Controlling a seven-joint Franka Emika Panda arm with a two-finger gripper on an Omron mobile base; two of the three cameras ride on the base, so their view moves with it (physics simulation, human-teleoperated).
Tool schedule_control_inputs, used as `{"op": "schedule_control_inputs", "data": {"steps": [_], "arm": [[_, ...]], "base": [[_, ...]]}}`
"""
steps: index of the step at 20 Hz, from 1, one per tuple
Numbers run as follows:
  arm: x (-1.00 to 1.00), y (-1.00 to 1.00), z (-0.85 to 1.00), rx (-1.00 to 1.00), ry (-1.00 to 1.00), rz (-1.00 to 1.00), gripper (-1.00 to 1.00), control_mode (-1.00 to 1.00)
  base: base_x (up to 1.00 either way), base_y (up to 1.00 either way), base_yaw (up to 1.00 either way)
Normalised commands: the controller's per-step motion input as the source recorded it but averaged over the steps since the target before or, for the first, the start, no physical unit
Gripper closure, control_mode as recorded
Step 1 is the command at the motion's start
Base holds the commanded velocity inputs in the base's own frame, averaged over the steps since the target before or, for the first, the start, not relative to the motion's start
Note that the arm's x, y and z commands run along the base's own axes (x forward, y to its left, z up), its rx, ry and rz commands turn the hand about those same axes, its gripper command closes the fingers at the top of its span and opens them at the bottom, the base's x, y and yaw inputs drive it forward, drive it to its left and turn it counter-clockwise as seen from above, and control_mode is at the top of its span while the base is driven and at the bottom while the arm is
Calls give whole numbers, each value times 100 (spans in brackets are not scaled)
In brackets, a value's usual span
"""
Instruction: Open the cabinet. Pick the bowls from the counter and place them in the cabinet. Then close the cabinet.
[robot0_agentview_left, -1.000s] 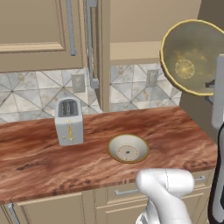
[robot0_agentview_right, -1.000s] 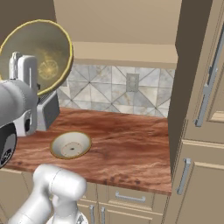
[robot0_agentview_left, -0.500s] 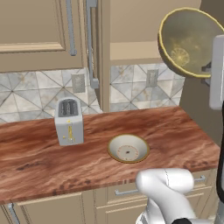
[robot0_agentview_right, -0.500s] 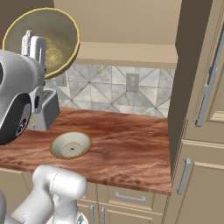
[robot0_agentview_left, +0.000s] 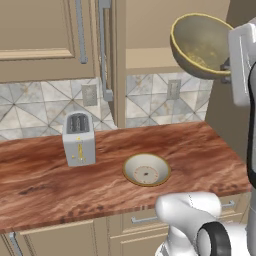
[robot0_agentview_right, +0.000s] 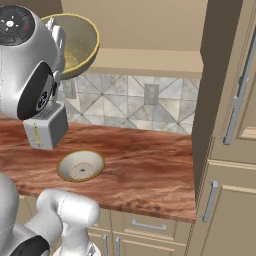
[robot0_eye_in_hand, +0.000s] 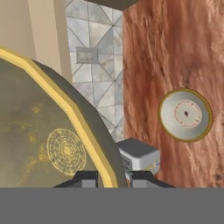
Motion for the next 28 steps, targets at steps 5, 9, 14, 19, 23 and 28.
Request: {"op": "schedule_control_inputs", "data": {"steps": [5,9,14,19,23,28], "arm": [[35,7,-4,0,-7,0,100,-100],[38,12,-5,0,-10,0,100,-100],[43,12,-2,0,0,0,100,-100],[55,19,-2,0,2,0,100,-100],[51,15,-1,0,1,0,100,-100],[36,6,-7,0,0,1,100,-100]], "base": [[0,0,0],[0,0,0],[0,0,0],[0,0,0],[0,0,0],[0,0,0]]}}
